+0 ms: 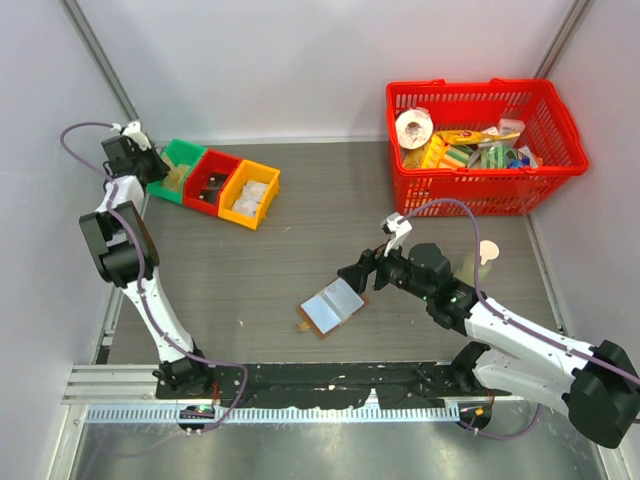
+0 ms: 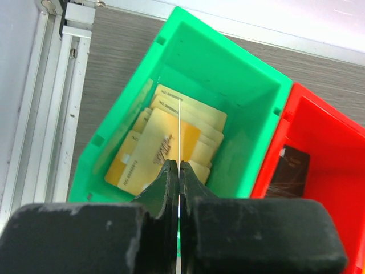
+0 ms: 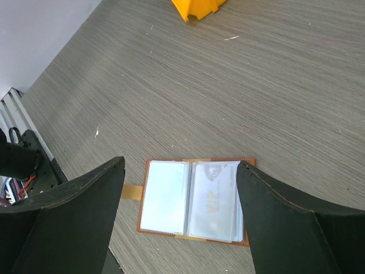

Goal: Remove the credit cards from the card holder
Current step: Place the credit card in the storage box, then remove the credit card from the card holder.

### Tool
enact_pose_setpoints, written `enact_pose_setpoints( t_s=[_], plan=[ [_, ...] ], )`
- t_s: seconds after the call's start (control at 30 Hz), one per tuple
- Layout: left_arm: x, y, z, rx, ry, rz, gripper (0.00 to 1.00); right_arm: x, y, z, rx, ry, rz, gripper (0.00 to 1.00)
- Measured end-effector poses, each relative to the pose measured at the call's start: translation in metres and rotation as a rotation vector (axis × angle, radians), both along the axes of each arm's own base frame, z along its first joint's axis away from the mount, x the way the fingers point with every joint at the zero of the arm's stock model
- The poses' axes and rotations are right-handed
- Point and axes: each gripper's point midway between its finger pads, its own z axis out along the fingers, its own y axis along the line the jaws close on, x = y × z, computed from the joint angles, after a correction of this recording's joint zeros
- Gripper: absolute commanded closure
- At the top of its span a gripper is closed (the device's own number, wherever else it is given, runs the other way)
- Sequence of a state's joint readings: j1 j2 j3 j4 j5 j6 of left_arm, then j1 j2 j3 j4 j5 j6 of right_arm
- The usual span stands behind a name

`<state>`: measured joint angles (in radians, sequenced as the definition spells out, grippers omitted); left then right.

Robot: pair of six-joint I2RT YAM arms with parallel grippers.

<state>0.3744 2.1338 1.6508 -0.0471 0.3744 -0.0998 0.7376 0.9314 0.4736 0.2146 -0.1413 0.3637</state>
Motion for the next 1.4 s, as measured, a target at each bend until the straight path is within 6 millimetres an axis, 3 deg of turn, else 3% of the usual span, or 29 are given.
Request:
enact_pose_setpoints(
  t_s=[0.23,0.37,0.63,0.77,0.93,1.03,1.1,1.17,1.27,1.4],
  plan=[
    [0.020,0.006,-0.021,-0.050,-0.003,-0.052,0.97,0.004,0.007,-0.006,-0.022,0.029,0.013,0.18],
    [0.022,0.004,-0.028,-0.072,0.006,-0.054,0.68,0.005,0.009,-0.004,-0.022,0.032,0.017,0.18],
    [0.011,0.031,-0.036,0.006,0.075,0.088,0.39,0.005,0.008,0.001,-0.019,0.026,0.017,0.18],
    [0.001,0.044,-0.014,0.066,0.084,0.162,0.28,0.004,0.005,0.001,-0.031,0.027,0.012,0.18],
    [-0.011,0.039,0.056,0.120,0.002,0.212,0.23,0.004,0.000,-0.001,-0.060,0.032,-0.007,0.16],
    [-0.025,0.011,0.117,0.125,-0.092,0.216,0.20,0.004,-0.005,0.002,-0.068,0.030,-0.026,0.11],
    [-0.035,-0.013,0.144,0.114,-0.139,0.203,0.18,0.004,-0.008,0.005,-0.066,0.022,-0.037,0.11],
    [-0.054,-0.049,0.169,0.082,-0.178,0.178,0.17,0.005,-0.013,0.010,-0.055,0.018,-0.067,0.11],
    [-0.090,-0.109,0.192,0.008,-0.205,0.123,0.16,0.005,-0.018,0.018,-0.038,0.001,-0.089,0.11],
    [-0.144,-0.182,0.195,-0.073,-0.183,0.036,0.14,0.006,-0.022,0.019,-0.051,-0.006,-0.105,0.11]
  ],
)
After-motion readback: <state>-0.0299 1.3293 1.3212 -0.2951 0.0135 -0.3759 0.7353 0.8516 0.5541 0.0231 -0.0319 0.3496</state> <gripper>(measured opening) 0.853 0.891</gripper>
